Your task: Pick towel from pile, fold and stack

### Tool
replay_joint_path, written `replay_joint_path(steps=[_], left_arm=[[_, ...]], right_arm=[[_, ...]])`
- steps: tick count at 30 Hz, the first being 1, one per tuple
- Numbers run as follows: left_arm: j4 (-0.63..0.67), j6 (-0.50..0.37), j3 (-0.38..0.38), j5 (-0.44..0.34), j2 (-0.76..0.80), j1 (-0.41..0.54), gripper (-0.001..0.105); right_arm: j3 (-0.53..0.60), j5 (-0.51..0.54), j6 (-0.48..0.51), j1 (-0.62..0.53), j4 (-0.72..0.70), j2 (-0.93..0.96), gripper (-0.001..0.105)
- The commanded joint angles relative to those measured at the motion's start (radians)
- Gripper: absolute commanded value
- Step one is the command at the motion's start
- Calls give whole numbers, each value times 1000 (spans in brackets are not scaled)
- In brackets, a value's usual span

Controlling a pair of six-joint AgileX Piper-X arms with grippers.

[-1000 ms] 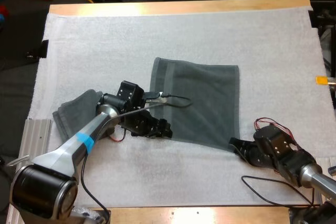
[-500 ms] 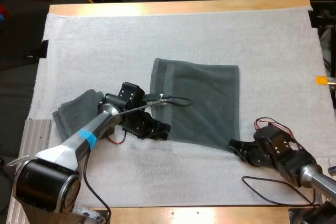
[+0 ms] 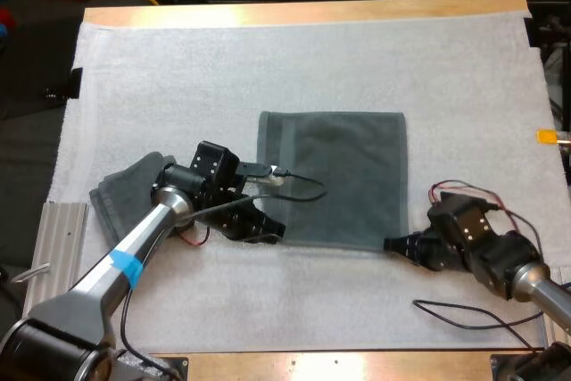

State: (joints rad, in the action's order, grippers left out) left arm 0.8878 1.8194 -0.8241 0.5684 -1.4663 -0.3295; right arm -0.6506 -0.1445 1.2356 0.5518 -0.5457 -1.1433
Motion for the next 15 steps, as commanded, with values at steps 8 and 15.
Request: replay_joint_path(steps=[8,15], left_arm=[[81,-11,0,-33,89,-126,0],[149,0,0,-137,108,-234,0]], right_arm=[[-68,9,56,1,-191,67,1],[-68,6,93,1,-354,157,1]])
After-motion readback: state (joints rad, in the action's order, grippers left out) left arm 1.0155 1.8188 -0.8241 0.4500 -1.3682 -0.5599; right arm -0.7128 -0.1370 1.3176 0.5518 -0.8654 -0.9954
